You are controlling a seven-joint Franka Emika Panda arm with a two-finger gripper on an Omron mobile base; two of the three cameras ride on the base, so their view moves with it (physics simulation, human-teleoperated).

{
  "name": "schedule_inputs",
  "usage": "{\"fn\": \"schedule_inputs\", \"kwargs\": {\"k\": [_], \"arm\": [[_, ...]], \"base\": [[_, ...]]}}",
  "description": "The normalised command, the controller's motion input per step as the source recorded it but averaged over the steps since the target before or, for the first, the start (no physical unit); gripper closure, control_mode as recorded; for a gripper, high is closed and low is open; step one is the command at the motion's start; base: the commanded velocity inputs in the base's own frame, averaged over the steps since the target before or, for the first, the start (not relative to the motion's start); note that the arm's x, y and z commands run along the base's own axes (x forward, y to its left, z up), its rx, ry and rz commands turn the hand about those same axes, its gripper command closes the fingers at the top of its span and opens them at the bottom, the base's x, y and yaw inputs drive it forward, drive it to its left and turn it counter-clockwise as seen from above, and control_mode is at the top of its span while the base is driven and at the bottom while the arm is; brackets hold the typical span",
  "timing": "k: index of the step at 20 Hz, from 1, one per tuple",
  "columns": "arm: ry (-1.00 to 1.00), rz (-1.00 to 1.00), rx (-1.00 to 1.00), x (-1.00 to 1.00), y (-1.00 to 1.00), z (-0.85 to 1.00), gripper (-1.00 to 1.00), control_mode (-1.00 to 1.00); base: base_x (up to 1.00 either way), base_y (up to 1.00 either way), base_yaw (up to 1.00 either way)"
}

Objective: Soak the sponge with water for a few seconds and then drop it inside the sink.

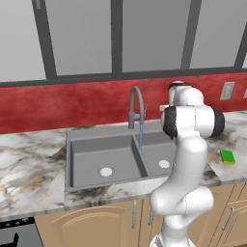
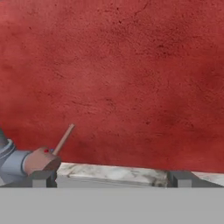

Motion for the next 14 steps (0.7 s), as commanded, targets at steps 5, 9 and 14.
{"fn": "schedule_inputs", "kwargs": {"k": [5,9,14], "arm": [[0.00,0.00,0.00,-0.59,-0.09,0.17,-1.00,-1.00],[0.05,0.00,-0.02,-0.46,0.00,0.33,-1.00,-1.00],[0.10,0.00,-0.03,-0.53,-0.01,0.36,-1.00,-1.00]], "base": [[0.00,0.00,0.00],[0.00,0.00,0.00],[0.00,0.00,0.00]]}}
